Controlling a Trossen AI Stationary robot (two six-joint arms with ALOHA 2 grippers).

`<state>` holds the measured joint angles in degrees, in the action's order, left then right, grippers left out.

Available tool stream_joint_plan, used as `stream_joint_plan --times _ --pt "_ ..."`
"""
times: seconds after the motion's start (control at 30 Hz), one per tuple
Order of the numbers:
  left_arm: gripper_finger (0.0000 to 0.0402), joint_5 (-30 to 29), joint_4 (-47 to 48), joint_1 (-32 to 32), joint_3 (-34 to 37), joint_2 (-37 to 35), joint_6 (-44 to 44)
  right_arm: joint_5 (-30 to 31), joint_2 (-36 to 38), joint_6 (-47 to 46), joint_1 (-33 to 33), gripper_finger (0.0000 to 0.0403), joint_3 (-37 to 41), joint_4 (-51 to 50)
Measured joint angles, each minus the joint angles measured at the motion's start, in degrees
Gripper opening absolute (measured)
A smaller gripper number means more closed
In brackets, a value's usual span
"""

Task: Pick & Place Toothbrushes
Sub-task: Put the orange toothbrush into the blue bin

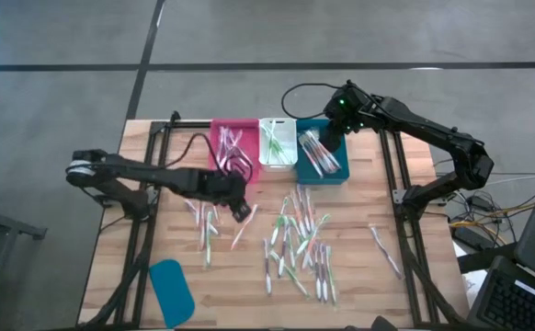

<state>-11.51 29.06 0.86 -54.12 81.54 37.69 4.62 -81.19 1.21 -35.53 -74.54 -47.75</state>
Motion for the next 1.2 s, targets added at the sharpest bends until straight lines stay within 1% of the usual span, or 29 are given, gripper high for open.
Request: stream_joint_plan --times 0.13,0.23,0.4,0.53,0.6,0.83,0.93,1.2 --pt "0.0136 -0.6 -0.4 2.8 0.8 0.1 2.6 0.0 0.0 -0.1 0.0 0.0097 0.0 0.0" --pt "0.0145 -0.6 -0.6 3.6 1.1 0.1 2.8 0.0 0.0 -0.2 0.0 0.0108 0.0 0.0" --pt "0.0193 -0.5 -2.2 3.7 1.7 0.1 2.8 0.0 0.0 -0.2 0.0 0.0124 0.0 0.1" --pt "0.0222 2.4 -6.0 3.9 3.8 0.1 2.9 0.0 0.0 -0.1 0.0 0.0136 0.0 0.1" --pt "0.0224 3.7 -8.7 4.3 5.2 0.1 2.9 0.0 0.0 -0.2 0.0 0.0141 0.0 0.1" --pt "0.0220 3.9 -12.8 5.4 9.2 0.1 3.3 0.0 0.0 -0.1 0.0 0.0153 0.0 0.1" --pt "0.0220 4.0 -15.2 6.1 10.4 1.2 2.7 0.0 0.0 -0.1 0.0 0.0156 0.0 0.1" --pt "0.0220 4.0 -15.9 6.7 8.0 9.7 1.6 0.0 0.0 -0.2 0.0 0.0162 0.0 0.1"
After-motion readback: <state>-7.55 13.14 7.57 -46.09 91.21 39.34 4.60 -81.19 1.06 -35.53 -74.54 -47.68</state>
